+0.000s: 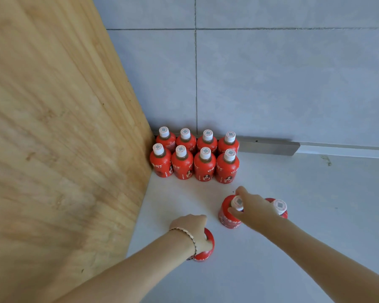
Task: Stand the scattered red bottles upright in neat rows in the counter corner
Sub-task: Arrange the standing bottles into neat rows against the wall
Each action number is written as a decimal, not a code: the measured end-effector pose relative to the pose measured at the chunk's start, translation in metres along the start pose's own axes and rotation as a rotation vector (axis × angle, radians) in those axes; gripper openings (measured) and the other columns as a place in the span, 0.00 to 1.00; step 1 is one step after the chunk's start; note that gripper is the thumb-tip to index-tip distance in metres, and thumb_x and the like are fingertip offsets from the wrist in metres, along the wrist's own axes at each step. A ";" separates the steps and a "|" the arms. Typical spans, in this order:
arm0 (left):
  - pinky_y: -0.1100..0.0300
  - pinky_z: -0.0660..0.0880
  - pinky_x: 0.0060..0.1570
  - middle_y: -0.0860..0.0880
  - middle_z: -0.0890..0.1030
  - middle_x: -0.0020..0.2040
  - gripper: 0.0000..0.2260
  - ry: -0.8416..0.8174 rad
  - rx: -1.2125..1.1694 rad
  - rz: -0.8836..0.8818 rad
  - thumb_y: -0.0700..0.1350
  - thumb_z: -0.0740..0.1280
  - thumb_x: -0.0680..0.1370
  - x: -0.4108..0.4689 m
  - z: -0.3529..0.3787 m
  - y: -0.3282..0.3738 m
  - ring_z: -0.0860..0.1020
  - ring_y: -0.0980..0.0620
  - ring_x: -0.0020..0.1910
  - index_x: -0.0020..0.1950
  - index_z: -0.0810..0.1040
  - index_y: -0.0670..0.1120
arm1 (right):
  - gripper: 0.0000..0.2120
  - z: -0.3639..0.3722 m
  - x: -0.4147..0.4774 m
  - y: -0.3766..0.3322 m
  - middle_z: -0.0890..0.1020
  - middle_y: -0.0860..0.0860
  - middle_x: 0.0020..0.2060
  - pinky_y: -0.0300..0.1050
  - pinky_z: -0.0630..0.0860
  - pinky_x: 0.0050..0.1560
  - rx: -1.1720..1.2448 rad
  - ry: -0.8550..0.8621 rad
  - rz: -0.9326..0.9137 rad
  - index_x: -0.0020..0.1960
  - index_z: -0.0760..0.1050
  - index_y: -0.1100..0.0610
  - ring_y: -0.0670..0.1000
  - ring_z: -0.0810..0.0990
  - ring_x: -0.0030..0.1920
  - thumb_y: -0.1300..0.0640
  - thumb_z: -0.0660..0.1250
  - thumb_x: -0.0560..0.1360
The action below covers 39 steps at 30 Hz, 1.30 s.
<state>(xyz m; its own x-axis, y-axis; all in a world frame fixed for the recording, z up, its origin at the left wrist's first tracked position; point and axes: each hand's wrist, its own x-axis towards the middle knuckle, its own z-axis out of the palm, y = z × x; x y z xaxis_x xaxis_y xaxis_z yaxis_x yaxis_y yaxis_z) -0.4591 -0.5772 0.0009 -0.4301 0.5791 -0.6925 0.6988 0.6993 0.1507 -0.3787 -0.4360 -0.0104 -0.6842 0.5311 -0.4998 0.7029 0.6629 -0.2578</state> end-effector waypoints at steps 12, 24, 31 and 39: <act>0.60 0.68 0.39 0.46 0.76 0.41 0.06 0.525 -0.582 -0.179 0.43 0.66 0.72 0.062 -0.049 -0.088 0.73 0.45 0.41 0.41 0.69 0.44 | 0.16 0.013 0.026 -0.048 0.80 0.53 0.48 0.46 0.74 0.40 0.230 0.076 -0.016 0.58 0.67 0.55 0.54 0.79 0.45 0.47 0.64 0.75; 0.51 0.76 0.57 0.44 0.81 0.56 0.22 0.643 -0.978 -0.270 0.49 0.75 0.67 0.096 -0.030 -0.100 0.79 0.43 0.56 0.57 0.76 0.44 | 0.25 0.020 0.079 -0.108 0.74 0.59 0.58 0.53 0.77 0.54 0.416 0.151 0.016 0.64 0.64 0.57 0.61 0.78 0.56 0.54 0.70 0.72; 0.56 0.72 0.56 0.45 0.82 0.57 0.18 0.658 -1.048 -0.282 0.44 0.72 0.71 0.100 -0.027 -0.094 0.78 0.43 0.57 0.61 0.76 0.45 | 0.29 0.030 0.074 -0.097 0.65 0.56 0.63 0.51 0.76 0.59 0.579 0.138 -0.036 0.68 0.65 0.50 0.60 0.76 0.59 0.55 0.73 0.70; 0.49 0.71 0.64 0.43 0.76 0.66 0.24 0.648 -0.918 -0.235 0.45 0.70 0.74 0.103 -0.022 -0.096 0.74 0.41 0.65 0.68 0.69 0.43 | 0.30 -0.020 0.035 -0.008 0.68 0.54 0.65 0.49 0.72 0.62 -0.179 0.089 -0.024 0.70 0.62 0.51 0.55 0.70 0.65 0.45 0.68 0.73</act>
<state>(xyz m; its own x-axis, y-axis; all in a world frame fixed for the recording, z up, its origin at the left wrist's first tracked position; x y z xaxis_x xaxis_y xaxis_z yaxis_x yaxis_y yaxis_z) -0.5831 -0.5748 -0.0693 -0.8944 0.3144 -0.3181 -0.0035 0.7064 0.7078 -0.4128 -0.4122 -0.0092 -0.7204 0.5531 -0.4184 0.6458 0.7549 -0.1141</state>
